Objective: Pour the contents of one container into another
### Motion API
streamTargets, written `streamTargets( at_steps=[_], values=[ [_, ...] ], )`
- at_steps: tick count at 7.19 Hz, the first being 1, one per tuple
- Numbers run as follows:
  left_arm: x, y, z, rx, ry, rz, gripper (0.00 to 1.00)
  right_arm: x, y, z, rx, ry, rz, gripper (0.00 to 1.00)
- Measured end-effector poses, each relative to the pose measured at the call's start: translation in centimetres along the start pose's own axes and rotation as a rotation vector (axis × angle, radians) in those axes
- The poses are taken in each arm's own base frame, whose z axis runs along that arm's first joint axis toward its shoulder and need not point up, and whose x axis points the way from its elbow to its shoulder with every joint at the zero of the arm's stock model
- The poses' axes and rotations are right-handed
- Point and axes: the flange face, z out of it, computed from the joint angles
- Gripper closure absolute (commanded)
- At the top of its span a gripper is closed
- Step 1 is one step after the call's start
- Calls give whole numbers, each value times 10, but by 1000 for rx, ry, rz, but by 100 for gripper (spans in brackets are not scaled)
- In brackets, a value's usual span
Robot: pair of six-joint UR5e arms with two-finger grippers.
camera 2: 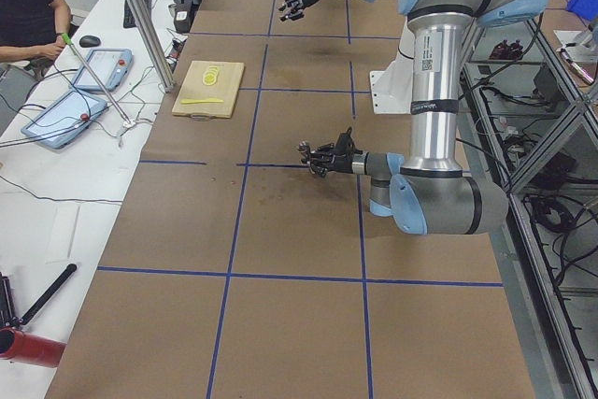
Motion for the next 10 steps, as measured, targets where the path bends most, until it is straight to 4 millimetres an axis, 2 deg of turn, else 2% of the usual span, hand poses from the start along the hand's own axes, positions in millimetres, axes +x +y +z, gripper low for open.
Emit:
streamTargets(
  at_steps=[7,9,10],
  values=[
    [-12,5,-4,-5,5,-6,64,-1,-5,-5,9,-8,8,100],
    [-12,6,-5,-8,7,-3,41,-1,-6,-5,9,-8,8,100],
    [-11,6,-5,-9,8,-1,38,-1,-5,-5,8,-9,8,100]
  ],
)
